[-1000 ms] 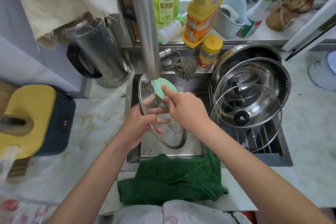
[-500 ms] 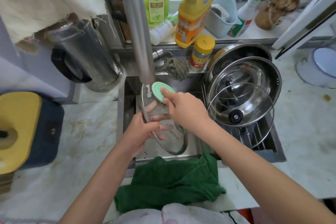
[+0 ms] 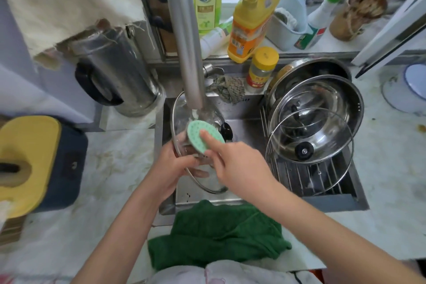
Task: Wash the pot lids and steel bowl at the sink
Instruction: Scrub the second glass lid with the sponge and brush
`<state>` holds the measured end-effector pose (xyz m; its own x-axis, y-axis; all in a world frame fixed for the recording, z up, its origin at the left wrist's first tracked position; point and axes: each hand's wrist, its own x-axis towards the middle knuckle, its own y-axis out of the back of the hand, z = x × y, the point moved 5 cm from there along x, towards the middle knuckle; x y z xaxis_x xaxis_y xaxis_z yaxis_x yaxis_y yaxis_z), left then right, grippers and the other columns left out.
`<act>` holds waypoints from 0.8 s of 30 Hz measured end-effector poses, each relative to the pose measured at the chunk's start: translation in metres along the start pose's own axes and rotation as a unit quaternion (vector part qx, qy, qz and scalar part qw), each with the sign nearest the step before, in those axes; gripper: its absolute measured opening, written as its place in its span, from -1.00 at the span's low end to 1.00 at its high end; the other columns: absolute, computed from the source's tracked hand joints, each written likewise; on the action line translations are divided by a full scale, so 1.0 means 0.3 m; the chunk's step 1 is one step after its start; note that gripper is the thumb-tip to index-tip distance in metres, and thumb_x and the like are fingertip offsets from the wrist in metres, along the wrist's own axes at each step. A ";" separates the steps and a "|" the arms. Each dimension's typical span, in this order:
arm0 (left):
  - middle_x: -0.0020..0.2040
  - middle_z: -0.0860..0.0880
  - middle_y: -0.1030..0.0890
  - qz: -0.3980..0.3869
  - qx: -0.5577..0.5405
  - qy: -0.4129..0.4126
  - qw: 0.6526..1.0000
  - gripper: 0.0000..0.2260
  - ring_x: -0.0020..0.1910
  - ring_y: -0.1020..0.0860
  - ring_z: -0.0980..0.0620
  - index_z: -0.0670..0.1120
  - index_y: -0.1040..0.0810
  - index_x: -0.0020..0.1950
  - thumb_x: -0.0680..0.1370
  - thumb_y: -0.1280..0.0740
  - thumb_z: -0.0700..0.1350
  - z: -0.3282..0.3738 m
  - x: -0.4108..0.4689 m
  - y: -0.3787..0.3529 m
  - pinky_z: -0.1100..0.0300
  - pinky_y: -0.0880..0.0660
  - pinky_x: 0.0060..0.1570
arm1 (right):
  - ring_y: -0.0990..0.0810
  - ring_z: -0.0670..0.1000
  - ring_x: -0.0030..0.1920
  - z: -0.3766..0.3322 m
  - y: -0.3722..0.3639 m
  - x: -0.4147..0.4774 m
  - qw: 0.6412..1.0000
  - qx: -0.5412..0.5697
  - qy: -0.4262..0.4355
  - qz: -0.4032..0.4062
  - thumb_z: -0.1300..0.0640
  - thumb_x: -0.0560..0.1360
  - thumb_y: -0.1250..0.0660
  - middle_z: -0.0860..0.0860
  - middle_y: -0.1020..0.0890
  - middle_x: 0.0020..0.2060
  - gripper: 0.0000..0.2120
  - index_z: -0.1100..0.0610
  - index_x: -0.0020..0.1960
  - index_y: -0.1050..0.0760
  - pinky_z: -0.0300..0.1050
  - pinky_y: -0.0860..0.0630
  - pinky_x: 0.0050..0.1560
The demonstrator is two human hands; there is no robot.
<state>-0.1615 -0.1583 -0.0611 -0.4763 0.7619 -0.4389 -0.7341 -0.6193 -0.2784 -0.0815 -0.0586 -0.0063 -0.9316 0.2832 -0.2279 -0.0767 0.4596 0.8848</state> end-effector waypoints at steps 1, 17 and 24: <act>0.07 -0.13 -0.67 -0.001 -0.001 0.001 1.000 -0.37 0.02 -0.66 -0.17 -0.05 -0.42 0.38 0.35 -0.26 -0.44 -0.002 0.000 0.000 0.08 -0.63 -0.26 | -0.59 0.15 -0.01 0.027 0.011 0.051 1.000 0.001 -0.023 0.008 -0.01 0.64 -0.05 0.08 -0.63 0.00 -0.57 -0.17 0.50 -0.18 -0.01 -0.44 -0.16; -0.04 -0.09 -0.70 0.047 -0.001 -0.026 0.999 -0.44 -0.09 -0.67 -0.12 -0.04 -0.51 0.25 0.28 -0.28 -0.37 0.030 -0.049 0.072 0.01 -0.64 -0.21 | -0.56 0.14 -0.15 -0.083 -0.020 0.049 0.998 0.061 0.010 0.019 0.00 0.64 -0.09 0.09 -0.64 -0.09 -0.59 -0.15 0.48 -0.25 -0.09 -0.32 -0.26; -0.09 -0.09 -0.70 0.037 -0.016 -0.017 0.999 -0.47 -0.16 -0.69 -0.09 -0.07 -0.50 0.22 0.28 -0.27 -0.39 0.018 -0.064 0.048 0.00 -0.64 -0.28 | -0.58 0.21 0.03 -0.057 -0.013 0.172 0.997 0.047 -0.044 0.050 -0.02 0.63 -0.09 0.13 -0.64 0.01 -0.62 -0.11 0.43 -0.32 -0.03 -0.40 -0.16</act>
<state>-0.1654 -0.1808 -0.0520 -0.5446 0.7200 -0.4300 -0.6807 -0.6790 -0.2749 -0.1352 -0.0602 -0.0146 -0.8980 0.4024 -0.1783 0.0531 0.5013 0.8637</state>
